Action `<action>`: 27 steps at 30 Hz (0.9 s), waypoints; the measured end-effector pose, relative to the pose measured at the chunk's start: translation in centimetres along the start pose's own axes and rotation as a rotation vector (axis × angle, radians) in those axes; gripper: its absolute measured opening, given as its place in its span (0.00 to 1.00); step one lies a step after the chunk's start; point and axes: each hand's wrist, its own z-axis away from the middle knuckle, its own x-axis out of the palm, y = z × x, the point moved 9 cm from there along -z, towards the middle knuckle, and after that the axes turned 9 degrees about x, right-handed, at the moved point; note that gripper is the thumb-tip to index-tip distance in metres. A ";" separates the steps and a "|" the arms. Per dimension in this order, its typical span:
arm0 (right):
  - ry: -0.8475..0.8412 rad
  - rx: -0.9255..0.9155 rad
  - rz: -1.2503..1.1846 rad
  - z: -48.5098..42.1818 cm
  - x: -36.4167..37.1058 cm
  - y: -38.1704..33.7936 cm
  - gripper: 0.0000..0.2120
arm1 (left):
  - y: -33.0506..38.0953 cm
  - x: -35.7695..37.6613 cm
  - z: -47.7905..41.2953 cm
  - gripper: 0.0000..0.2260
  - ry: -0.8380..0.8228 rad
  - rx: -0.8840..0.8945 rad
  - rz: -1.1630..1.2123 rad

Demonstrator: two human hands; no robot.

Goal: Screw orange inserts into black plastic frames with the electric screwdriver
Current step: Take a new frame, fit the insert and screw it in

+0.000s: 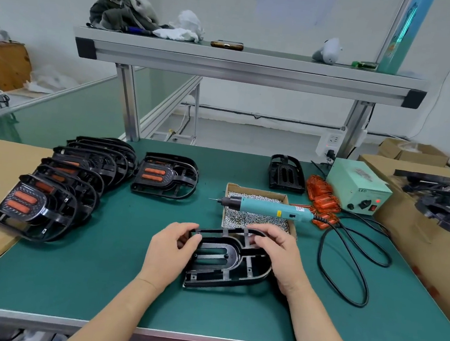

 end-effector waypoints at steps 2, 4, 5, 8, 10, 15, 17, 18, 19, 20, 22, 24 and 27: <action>0.036 -0.051 0.151 0.1 -0.4 -0.3 0.15 | 0.0 0.2 -0.1 0.07 -0.015 0.010 -0.029; 0.097 -0.094 0.281 0.3 -0.7 -0.7 0.12 | 0.1 0.4 -0.2 0.07 -0.044 0.020 -0.054; 0.131 -0.126 0.340 0.4 -0.8 -1.0 0.11 | 0.1 0.5 -0.2 0.07 -0.061 0.026 -0.068; 0.259 -0.255 0.520 1.1 -0.8 -2.1 0.06 | 0.0 0.7 -0.3 0.07 -0.096 0.033 -0.109; 0.344 -0.254 0.603 1.2 -1.1 -2.0 0.07 | 0.1 1.0 -0.3 0.07 -0.120 0.052 -0.149; 0.412 -0.193 0.617 0.9 -1.7 -1.5 0.10 | -0.1 1.4 -0.3 0.07 -0.138 0.072 -0.223; 0.463 -0.213 0.584 1.1 -2.1 -2.0 0.10 | -0.2 1.3 -0.3 0.07 -0.132 0.073 -0.228; 0.504 -0.232 0.570 1.3 -2.5 -2.4 0.11 | -0.2 1.3 -0.3 0.06 -0.128 0.073 -0.228; 0.548 -0.249 0.555 1.4 -3.0 -2.9 0.11 | -0.2 1.4 -0.3 0.06 -0.124 0.073 -0.227; 0.586 -0.265 0.535 1.4 -3.6 -3.4 0.10 | -0.2 1.4 -0.3 0.06 -0.121 0.072 -0.226; 0.638 -0.284 0.505 1.2 -4.9 -4.3 0.09 | -0.2 1.4 -0.4 0.07 -0.118 0.067 -0.223; 0.670 -0.298 0.522 0.6 -6.1 -5.3 0.07 | -0.2 1.4 -0.3 0.07 -0.115 0.067 -0.218; 0.703 -0.311 0.584 -1.0 -8.3 -6.6 0.05 | -0.3 1.3 -0.3 0.08 -0.103 0.066 -0.210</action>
